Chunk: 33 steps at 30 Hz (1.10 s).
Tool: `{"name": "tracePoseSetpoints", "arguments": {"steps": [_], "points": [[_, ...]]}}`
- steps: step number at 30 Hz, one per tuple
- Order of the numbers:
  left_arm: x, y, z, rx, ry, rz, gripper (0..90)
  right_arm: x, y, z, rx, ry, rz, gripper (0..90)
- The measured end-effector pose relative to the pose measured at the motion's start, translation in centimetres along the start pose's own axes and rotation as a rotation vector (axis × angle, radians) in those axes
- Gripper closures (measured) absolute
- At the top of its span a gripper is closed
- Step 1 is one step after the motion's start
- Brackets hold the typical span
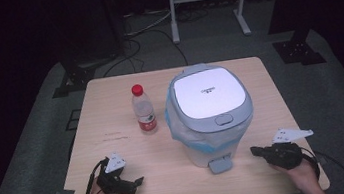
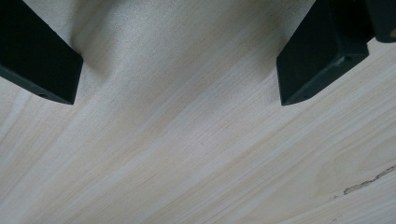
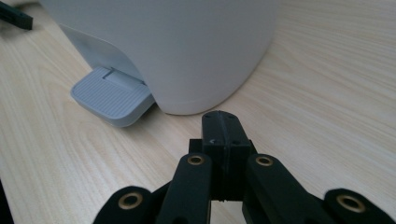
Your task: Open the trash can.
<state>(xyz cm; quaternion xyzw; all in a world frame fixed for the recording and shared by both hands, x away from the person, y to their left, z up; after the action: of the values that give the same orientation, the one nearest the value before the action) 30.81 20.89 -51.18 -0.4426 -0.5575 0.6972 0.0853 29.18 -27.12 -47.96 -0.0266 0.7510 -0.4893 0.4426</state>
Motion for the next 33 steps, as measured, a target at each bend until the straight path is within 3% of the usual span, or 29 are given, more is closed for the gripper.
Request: {"name": "tracePoseSetpoints", "arguments": {"steps": [33], "points": [[0.0, 0.0, 0.0, -0.004, -0.005, 0.001, 0.0, -3.2, 3.0, -4.7, -0.155, -0.156, 0.005, 89.9]]}}
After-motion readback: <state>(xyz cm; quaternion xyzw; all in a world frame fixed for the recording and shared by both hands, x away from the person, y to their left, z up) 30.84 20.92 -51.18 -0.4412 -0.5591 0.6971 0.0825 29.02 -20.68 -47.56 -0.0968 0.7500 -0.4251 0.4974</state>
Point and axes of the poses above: each handheld gripper's, and its own axes: y roughly forward along the jaws, x roughly out of its underside, z roughly to its right, the point moved 4 cm from there along y, roughly forward along the jaws, and after that the axes turned 14 degrees about -z, right-handed, at the moved point
